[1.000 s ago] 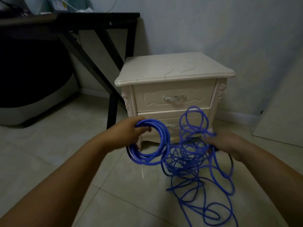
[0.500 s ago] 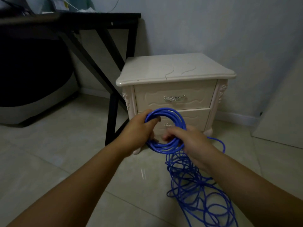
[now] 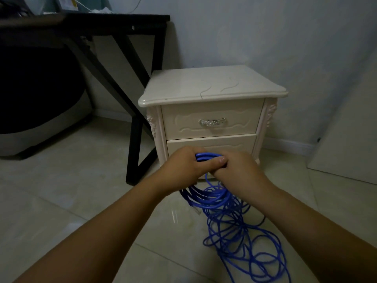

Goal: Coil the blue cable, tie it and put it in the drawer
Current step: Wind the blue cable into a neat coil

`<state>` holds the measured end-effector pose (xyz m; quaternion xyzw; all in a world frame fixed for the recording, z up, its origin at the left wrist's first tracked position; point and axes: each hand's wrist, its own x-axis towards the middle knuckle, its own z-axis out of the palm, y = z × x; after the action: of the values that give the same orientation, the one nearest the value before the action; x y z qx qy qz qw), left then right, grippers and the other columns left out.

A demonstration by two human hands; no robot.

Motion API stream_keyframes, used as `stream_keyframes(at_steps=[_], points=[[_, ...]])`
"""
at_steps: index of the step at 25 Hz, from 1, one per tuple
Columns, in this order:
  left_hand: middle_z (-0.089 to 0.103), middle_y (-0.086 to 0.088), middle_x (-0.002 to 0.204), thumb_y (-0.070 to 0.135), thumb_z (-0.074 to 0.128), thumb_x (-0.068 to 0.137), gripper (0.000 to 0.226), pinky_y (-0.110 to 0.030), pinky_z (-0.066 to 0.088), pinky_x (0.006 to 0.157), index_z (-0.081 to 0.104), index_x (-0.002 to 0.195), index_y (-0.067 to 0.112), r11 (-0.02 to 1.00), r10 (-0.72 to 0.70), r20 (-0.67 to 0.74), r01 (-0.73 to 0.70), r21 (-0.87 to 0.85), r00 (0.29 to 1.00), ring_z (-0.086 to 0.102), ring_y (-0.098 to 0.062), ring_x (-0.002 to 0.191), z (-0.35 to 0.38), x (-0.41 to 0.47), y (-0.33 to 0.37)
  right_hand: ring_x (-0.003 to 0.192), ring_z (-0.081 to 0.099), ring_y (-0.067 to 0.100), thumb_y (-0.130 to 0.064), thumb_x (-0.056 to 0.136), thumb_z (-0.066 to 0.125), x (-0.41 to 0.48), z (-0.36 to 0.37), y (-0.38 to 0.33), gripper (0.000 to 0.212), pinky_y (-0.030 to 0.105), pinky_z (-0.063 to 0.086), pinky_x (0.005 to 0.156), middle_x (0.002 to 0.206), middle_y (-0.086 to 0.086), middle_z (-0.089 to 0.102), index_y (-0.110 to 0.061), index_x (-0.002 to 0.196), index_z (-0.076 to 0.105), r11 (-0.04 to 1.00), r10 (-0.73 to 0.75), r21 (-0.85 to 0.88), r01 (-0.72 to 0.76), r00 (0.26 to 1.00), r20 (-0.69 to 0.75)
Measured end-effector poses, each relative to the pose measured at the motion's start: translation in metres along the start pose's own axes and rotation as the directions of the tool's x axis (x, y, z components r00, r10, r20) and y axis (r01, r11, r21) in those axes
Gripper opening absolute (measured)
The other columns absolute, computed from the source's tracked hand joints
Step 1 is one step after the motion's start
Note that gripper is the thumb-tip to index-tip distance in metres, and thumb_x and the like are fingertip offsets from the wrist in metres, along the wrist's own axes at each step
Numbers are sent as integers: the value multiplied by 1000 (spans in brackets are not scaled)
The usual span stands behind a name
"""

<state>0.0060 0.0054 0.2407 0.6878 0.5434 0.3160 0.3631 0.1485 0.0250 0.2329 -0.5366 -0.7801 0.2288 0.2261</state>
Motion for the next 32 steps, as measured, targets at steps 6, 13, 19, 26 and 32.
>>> stream_keyframes(at_steps=[6,13,19,26,32], points=[[35,0,54,50,61,86,33,-33,39,54,60,75,18,877,-249,-352,56,-477,902,35,-14,46,0,7,-1,67,72,18,-28,86,67,-6,0,12,16,32,55,61,79,2,72,-18,98,63,713,194,636,-295,955,226],[30,7,48,51,55,92,44,-27,34,50,41,62,20,693,-371,-314,35,-720,874,31,-9,39,27,6,-10,58,61,17,-21,92,61,-9,21,-1,12,39,49,64,53,0,54,-15,82,56,263,368,924,-279,914,171],[47,4,56,44,54,92,36,-25,48,57,64,93,9,906,-150,-57,115,-408,987,48,-12,51,2,-1,-10,48,63,14,-16,94,55,0,0,3,9,35,59,61,64,2,59,-16,99,63,802,237,553,-224,970,49],[42,3,51,53,61,79,44,-29,41,50,65,84,9,922,-139,-177,62,-382,974,41,-13,44,-4,2,-7,68,68,24,-22,90,61,1,-18,9,19,33,58,60,80,12,66,-10,104,62,679,22,700,-223,959,284],[30,7,47,49,62,87,38,-26,33,45,62,59,24,729,-348,-362,7,-684,865,30,-9,40,1,6,-10,91,70,29,-29,80,73,-6,-1,12,43,40,58,78,100,19,72,-8,115,59,362,13,865,-347,930,368]])
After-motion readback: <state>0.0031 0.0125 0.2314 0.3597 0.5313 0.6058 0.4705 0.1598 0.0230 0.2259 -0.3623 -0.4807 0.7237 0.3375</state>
